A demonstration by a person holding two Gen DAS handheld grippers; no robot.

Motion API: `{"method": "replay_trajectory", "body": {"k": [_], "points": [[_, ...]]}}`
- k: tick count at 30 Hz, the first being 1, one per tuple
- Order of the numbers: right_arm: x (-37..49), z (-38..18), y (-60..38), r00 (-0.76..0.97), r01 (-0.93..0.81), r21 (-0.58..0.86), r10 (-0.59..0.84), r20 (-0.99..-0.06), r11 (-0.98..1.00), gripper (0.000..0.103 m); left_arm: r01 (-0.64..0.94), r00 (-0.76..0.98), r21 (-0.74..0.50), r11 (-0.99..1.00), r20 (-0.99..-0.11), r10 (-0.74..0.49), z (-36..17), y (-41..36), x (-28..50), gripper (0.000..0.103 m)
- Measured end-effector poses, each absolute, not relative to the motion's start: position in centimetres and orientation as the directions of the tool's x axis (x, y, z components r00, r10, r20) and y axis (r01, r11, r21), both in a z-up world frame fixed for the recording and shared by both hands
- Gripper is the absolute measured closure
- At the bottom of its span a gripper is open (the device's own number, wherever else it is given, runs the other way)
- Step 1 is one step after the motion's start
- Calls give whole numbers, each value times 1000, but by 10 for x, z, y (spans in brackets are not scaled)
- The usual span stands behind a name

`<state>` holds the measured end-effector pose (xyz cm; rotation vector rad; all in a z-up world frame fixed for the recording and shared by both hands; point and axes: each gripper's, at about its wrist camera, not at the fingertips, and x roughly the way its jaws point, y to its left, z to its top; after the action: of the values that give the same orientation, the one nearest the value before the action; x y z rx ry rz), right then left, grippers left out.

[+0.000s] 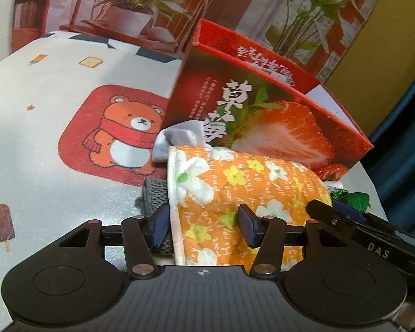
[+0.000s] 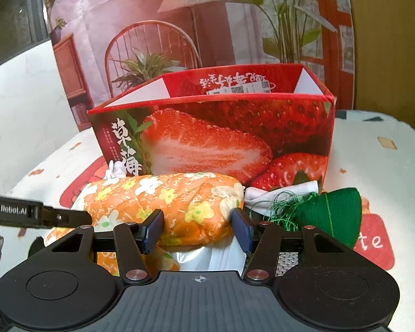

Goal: Organize soft objects
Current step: 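Close both grippers on the orange floral cloth pouch, then lift the orange floral pouch and carry it into the red box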

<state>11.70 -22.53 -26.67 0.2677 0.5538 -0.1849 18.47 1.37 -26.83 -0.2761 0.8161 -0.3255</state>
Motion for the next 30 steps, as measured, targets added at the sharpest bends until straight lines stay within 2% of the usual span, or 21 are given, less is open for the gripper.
{"method": "replay_trajectory", "body": {"k": [4, 9, 11, 14, 20, 30], "points": [[120, -268, -233, 835, 252, 258, -75, -545, 933, 52, 190, 645, -361, 913, -655, -394, -268, 15, 182, 48], [117, -265, -232, 840, 251, 280, -65, -538, 927, 63, 217, 668, -344, 914, -630, -396, -264, 14, 179, 70], [115, -263, -231, 848, 238, 279, -59, -527, 930, 70, 235, 680, -323, 917, -620, -392, -261, 14, 177, 78], [113, -258, -228, 857, 219, 252, -62, -511, 943, 77, 237, 691, -323, 916, -607, -392, -258, 16, 176, 85], [108, -242, -216, 887, 169, 170, -74, -455, 971, 81, 242, 717, -341, 908, -567, -404, -250, 22, 172, 89], [100, -211, -210, 931, 110, 93, -70, -359, 990, 81, 273, 781, -311, 911, -481, -398, -224, 25, 164, 89]]}}
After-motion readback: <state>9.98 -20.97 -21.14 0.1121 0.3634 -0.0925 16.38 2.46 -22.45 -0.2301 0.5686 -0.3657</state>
